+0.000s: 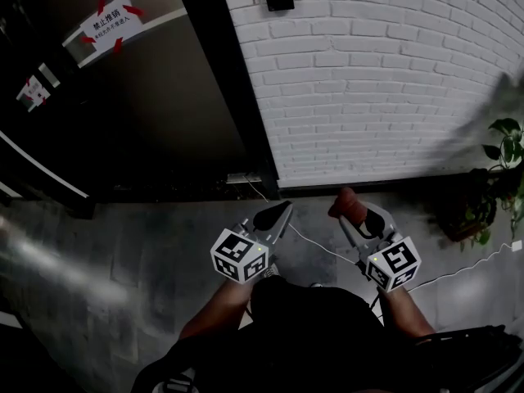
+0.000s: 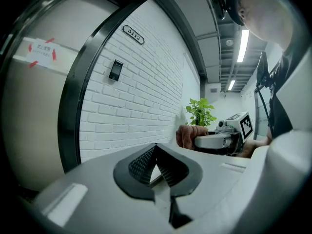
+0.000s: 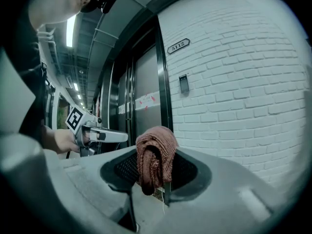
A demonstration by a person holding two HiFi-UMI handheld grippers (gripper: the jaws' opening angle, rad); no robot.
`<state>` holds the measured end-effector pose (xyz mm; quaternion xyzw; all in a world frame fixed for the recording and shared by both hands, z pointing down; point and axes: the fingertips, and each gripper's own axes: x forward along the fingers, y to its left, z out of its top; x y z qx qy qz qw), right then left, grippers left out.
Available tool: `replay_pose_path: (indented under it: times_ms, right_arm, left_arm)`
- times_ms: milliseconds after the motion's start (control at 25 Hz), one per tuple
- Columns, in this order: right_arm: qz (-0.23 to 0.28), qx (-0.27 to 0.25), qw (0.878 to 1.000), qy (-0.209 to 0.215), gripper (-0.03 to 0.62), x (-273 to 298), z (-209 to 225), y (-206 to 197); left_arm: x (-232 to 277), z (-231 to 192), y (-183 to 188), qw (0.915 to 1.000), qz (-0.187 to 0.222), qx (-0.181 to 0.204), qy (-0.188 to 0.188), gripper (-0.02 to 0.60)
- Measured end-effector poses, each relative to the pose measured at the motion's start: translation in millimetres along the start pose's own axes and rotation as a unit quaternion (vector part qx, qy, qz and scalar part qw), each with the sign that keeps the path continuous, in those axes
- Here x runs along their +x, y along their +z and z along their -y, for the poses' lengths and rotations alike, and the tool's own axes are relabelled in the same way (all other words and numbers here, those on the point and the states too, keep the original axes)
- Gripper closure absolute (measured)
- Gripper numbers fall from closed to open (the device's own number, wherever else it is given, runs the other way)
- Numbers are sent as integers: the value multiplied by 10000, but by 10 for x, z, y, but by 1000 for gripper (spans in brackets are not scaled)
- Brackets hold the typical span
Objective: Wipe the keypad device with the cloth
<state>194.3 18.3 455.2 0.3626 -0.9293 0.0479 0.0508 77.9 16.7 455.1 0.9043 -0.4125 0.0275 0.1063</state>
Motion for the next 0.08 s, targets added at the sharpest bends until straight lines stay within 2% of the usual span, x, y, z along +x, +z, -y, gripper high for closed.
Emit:
replay_pose_path:
  times_ms: [80]
  right_arm:
    - [-18, -3, 10000, 8, 450, -24, -9, -25]
  left_arm:
    - [2, 27, 4, 10000, 9, 13, -3, 565]
